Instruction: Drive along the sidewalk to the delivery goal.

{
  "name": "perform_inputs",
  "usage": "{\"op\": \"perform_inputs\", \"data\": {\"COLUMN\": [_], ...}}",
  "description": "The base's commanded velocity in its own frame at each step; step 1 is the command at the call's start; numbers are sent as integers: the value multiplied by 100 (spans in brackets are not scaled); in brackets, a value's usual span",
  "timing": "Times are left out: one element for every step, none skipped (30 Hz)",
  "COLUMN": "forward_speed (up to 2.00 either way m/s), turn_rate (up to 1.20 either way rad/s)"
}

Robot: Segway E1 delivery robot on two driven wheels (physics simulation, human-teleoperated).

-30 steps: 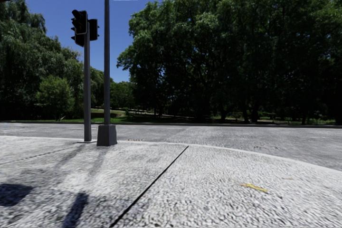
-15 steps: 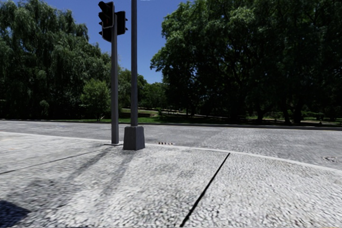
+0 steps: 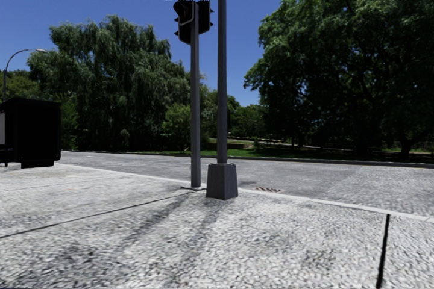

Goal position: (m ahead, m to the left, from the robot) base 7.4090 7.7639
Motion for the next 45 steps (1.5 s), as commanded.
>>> {"op": "perform_inputs", "data": {"forward_speed": [150,150,150,153,153,156,157,157,157,157,157,157,157,157,158,159,159,160,161,161,162,162,162,162,162,162,163,163,163,163,163,163,163,163,163,163,163,163,163,163,163,163,163,163,163], "turn_rate": [59,59,59,59,59,59,59,59,59,59,59,59,59,59,59,59,59,59,59,59,59,59,59,59,59,59,59,59,59,59,59,59,59,59,59,59,59,59,59,59,59,59,59,59,59]}}
